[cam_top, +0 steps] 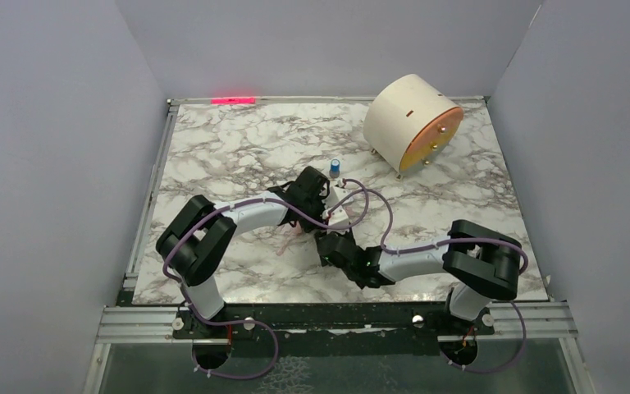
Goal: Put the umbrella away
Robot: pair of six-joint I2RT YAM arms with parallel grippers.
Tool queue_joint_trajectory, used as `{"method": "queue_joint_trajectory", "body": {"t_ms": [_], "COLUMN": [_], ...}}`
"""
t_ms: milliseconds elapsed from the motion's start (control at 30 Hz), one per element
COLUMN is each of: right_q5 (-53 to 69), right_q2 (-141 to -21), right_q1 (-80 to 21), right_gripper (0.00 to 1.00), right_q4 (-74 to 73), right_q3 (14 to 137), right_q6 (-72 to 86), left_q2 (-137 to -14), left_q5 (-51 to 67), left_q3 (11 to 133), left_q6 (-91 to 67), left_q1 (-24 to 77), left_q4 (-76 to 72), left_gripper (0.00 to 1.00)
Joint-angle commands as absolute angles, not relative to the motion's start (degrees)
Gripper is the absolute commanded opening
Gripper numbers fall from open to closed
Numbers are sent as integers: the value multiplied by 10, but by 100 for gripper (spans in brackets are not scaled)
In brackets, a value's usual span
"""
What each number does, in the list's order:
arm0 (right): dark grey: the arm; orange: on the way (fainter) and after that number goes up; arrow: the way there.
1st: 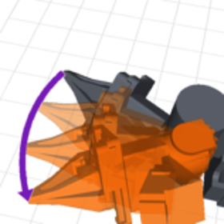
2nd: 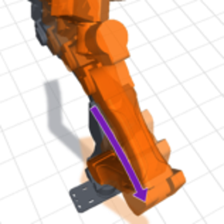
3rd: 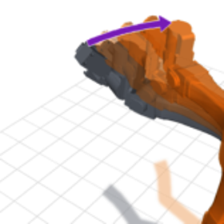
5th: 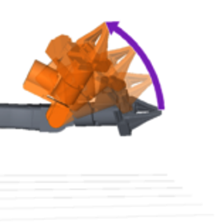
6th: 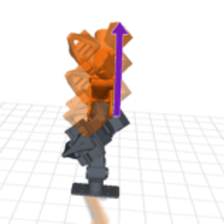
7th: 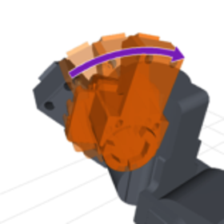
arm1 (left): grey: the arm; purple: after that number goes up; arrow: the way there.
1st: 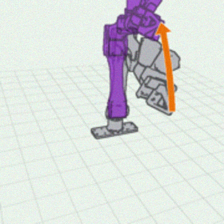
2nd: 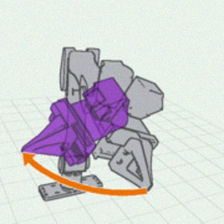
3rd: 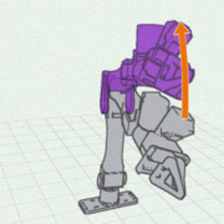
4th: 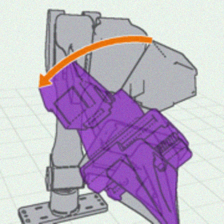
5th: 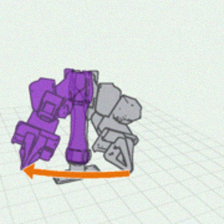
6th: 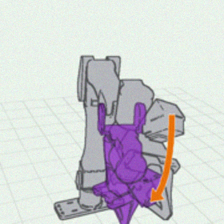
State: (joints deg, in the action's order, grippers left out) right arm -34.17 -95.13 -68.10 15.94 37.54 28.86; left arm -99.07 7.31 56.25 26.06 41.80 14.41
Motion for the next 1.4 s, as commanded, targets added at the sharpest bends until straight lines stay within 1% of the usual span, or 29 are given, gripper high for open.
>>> {"method": "queue_joint_trajectory", "body": {"t_ms": [0,100,200,433,467,500,567,667,733,933,1200,1367], "right_q5": [-359,-357,-353,-363,-366,-367,-358,-313,-288,-268,-255,-223], "right_q2": [-982,-988,-992,-1004,-998,-989,-963,-913,-887,-842,-764,-701], "right_q1": [-682,-682,-682,-680,-678,-674,-666,-648,-632,-606,-604,-605], "right_gripper": [53,46,36,6,2,1,1,1,1,0,0,0], "right_q4": [37,11,13,-17,-26,-29,-13,56,76,79,58,56], "right_q3": [387,386,377,389,387,382,363,318,294,264,216,184], "right_q6": [359,384,391,411,419,423,420,405,411,434,467,466], "left_q2": [-1045,-1044,-1044,-1045,-1044,-1044,-1045,-1046,-1045,-1032,-1030,-1034], "left_q5": [74,74,71,69,69,69,67,65,65,65,52,43], "left_q3": [523,522,523,522,522,521,521,521,522,517,514,516], "left_q6": [261,261,262,262,261,261,261,261,261,257,252,253], "left_q1": [421,421,421,421,420,421,420,417,415,402,396,395], "left_q4": [237,240,240,242,241,240,239,237,237,229,222,221], "left_gripper": [0,0,0,0,0,0,0,0,0,0,0,0]}}
